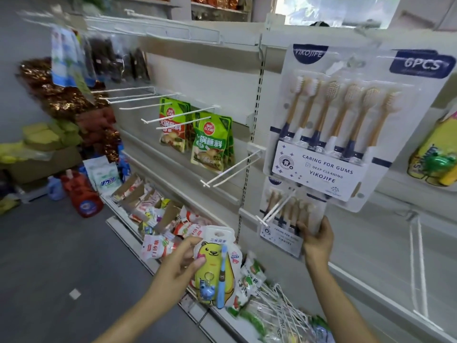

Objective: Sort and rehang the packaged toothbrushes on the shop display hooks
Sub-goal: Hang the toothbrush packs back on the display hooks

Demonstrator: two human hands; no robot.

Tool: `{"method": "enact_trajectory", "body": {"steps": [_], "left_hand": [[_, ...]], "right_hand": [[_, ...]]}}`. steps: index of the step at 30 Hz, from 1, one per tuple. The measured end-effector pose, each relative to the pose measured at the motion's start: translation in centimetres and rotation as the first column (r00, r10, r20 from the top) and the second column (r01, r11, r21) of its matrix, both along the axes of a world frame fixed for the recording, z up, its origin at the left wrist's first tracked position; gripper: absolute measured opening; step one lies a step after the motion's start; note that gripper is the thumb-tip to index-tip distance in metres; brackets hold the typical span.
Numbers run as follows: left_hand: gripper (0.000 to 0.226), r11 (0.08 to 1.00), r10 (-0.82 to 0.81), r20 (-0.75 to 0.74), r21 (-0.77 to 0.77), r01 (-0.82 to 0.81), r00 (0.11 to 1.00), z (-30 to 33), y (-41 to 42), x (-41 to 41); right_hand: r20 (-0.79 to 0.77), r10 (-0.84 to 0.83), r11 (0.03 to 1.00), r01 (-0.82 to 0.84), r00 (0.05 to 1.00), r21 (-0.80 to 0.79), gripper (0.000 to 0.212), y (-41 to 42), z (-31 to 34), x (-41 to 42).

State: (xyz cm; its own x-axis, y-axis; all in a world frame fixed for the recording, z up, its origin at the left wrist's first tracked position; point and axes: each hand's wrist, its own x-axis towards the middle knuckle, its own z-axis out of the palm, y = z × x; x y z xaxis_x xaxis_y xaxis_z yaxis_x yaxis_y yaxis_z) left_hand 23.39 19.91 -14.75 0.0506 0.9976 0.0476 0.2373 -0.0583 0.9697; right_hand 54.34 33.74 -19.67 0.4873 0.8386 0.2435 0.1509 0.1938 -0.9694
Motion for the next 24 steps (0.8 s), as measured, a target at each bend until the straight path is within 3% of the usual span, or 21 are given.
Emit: {"method": "enact_trajectory", "body": {"steps": [5,8,14,17,21,24], "left_hand": [[0.027,1.000,0.011,0.034,0.003,-0.011,0.999,0.8,-0.5,0.6],[0.026,0.999,0.027,0.038,-0.034,-0.026,0.999,0.1,-0.5,0.5],[0.030,0.997,-0.004,0.051,-0.081,0.008,0.999,0.1,-0.4,0.8],[0.025,0.996,-0.049,0.058,-0.067,0.053,0.997,0.2,0.0,1.2],[0.026,0.985,-0.154,0.064,-0.069,0.158,0.986,0.6,0.3,2.3],[0.024,0.967,-0.235,0.072,-0.079,0.240,0.969,1.0,0.4,3.0]], "right_hand": [[0.084,-0.028,0.999,0.025,0.996,0.038,0.029,3.2,-0.1,2.4],[0.129,-0.025,0.999,0.022,0.991,0.024,0.042,4.2,-0.7,2.8],[0.149,-0.084,0.983,0.107,0.985,-0.149,0.024,4.0,-1.3,2.1],[0.112,-0.143,0.960,0.166,0.983,-0.227,0.036,2.8,-1.7,2.2],[0.254,-0.175,0.953,0.229,0.951,-0.201,0.047,-1.4,-1.8,2.9],[0.320,-0.135,0.966,0.196,0.938,-0.167,0.040,-5.7,-1.1,2.7]]}}
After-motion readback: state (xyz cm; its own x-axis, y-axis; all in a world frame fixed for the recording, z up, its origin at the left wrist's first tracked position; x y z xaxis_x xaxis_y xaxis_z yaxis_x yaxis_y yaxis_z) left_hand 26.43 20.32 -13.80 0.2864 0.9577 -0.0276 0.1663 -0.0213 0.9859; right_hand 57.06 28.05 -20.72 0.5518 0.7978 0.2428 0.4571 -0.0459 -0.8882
